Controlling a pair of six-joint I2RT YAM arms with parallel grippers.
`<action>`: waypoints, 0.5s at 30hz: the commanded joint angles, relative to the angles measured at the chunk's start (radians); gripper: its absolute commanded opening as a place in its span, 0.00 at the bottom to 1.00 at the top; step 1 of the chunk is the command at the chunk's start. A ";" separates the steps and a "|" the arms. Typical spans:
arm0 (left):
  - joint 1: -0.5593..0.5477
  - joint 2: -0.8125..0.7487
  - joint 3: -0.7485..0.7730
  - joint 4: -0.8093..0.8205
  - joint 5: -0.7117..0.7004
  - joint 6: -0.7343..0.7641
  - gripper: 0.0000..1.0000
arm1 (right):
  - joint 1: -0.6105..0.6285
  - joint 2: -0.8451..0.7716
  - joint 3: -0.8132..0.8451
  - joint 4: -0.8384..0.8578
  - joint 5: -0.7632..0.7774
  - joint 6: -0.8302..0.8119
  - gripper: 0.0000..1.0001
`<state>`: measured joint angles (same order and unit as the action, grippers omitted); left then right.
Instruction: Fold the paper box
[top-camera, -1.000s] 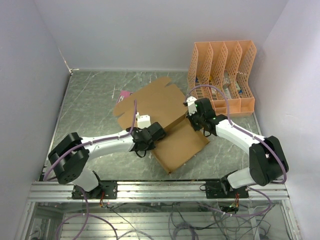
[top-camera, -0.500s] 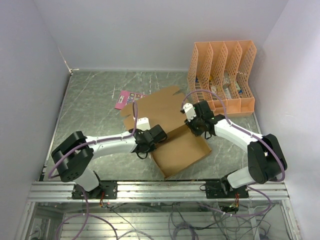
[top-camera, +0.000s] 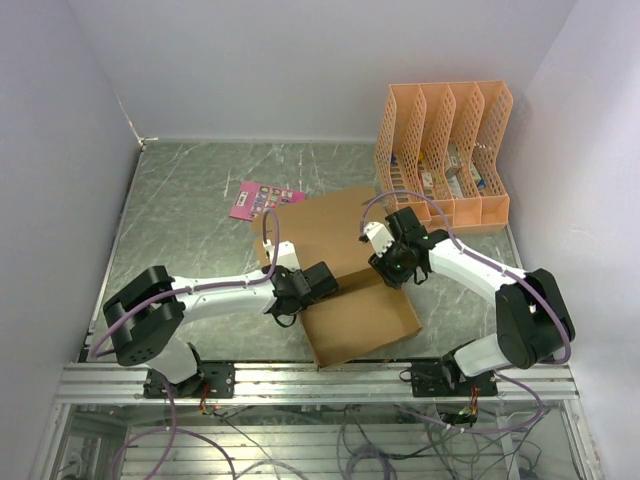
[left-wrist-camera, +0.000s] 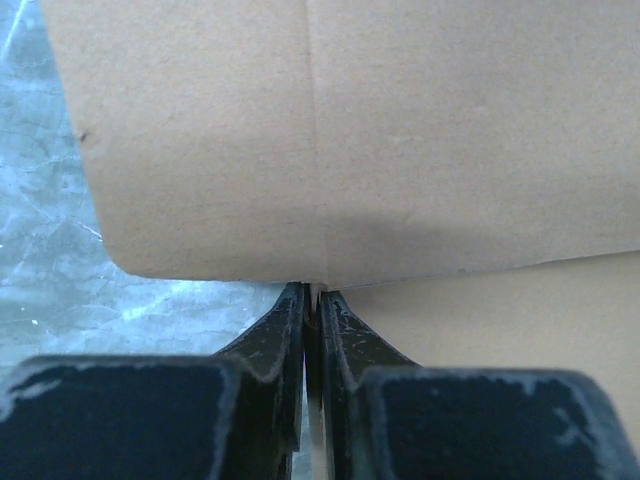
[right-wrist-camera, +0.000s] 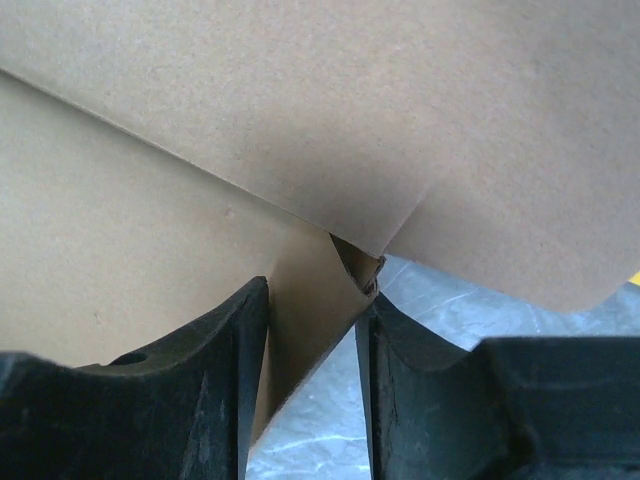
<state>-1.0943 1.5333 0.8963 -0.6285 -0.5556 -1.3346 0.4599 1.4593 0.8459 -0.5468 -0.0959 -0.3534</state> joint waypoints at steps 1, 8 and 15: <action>-0.010 -0.043 0.008 -0.028 -0.072 -0.051 0.07 | 0.000 -0.026 -0.005 -0.077 -0.029 -0.093 0.41; -0.010 -0.037 0.041 -0.038 -0.114 -0.054 0.07 | 0.004 0.059 0.051 -0.143 -0.057 -0.121 0.10; 0.003 -0.018 0.076 -0.032 -0.161 -0.017 0.07 | 0.028 0.144 0.195 -0.011 -0.021 -0.081 0.00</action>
<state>-1.1076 1.5185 0.9081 -0.6991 -0.5991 -1.3659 0.4599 1.5398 0.9466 -0.6071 -0.1223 -0.3668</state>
